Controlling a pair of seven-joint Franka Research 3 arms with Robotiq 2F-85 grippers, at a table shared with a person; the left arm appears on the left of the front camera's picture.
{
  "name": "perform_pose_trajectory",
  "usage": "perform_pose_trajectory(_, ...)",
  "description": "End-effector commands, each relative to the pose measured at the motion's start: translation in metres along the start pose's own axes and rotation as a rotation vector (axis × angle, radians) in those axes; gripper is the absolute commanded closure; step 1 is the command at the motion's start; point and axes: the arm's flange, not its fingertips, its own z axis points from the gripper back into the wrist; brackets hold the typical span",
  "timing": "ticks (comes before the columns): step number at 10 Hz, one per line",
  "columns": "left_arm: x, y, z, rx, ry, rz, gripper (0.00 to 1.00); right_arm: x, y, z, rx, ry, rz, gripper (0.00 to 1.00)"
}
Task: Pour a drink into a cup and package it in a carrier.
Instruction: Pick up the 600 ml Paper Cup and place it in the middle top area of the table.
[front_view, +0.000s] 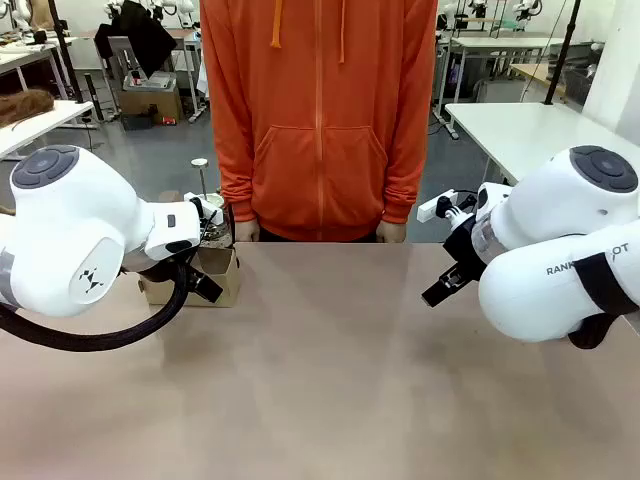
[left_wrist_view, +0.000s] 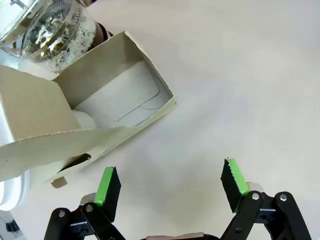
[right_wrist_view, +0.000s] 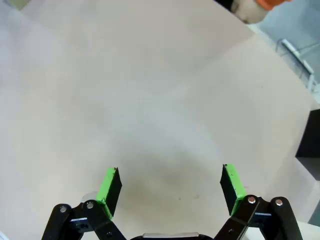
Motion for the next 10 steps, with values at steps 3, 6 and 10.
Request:
perform_pose_trajectory(3, 0.000, 0.000, 0.000, 0.000, 0.000, 0.000, 0.00, 0.000, 0.000, 0.000, 0.000, 0.000, 0.000, 0.00)
perform_pose_trajectory(6, 0.000, 0.000, 0.000, 0.000, 0.000, 0.000, 0.00, 0.000, 0.000, 0.000, 0.000, 0.000, 0.000, 0.00)
perform_pose_trajectory(10, 0.000, 0.000, 0.000, 0.000, 0.000, 0.000, 0.00, 0.045, -0.031, 0.038, 0.015, 0.015, 0.002, 0.00)
